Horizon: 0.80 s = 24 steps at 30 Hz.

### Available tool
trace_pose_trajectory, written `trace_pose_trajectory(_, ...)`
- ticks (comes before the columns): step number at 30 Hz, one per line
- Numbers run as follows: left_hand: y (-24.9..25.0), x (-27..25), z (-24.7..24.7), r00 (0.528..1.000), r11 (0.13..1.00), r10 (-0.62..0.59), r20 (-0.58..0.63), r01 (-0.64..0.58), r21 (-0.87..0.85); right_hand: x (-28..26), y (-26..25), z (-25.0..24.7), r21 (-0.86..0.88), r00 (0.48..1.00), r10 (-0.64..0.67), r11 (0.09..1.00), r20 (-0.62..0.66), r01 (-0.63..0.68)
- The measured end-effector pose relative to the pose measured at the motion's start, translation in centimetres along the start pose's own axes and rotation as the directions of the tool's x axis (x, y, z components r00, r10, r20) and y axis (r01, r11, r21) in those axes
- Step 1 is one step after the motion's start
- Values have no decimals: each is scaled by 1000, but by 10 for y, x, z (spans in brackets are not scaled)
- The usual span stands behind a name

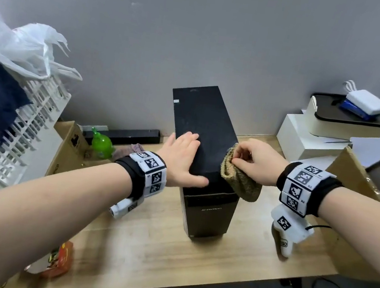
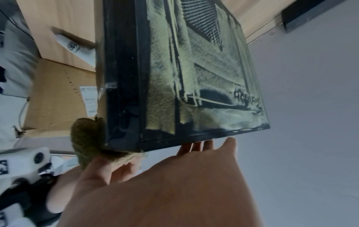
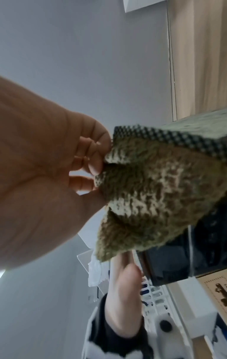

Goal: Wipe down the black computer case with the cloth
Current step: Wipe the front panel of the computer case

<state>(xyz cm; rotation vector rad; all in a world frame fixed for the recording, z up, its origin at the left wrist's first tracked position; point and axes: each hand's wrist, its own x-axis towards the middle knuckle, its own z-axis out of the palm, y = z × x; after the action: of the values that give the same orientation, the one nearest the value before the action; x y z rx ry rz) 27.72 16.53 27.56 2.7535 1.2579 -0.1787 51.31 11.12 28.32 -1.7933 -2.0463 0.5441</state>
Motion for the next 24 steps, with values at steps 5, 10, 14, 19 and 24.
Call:
trace_pose_trajectory(5, 13, 1, 5, 999, 995, 35, -25, -33, 91, 5, 0, 4, -56, 999, 5, 998, 38, -3)
trace_pose_trajectory(10, 5, 1, -5, 987, 979, 113, -111, -92, 180, 10, 2, 0, -51, 998, -4, 999, 66, 7)
trace_pose_trajectory(14, 5, 2, -7, 980, 968, 151, -128, -121, 218, 12, 0, -3, -77, 997, -16, 997, 81, 22)
trace_pose_trajectory(19, -18, -6, -13, 971, 945, 220, -88, -190, 266, 10, -15, 2, 7, 991, -58, 998, 122, 58)
trace_pose_trajectory(24, -68, -35, -21, 971, 920, 233, 42, -235, 313, 0, -33, 17, 205, 983, -78, 978, 168, 43)
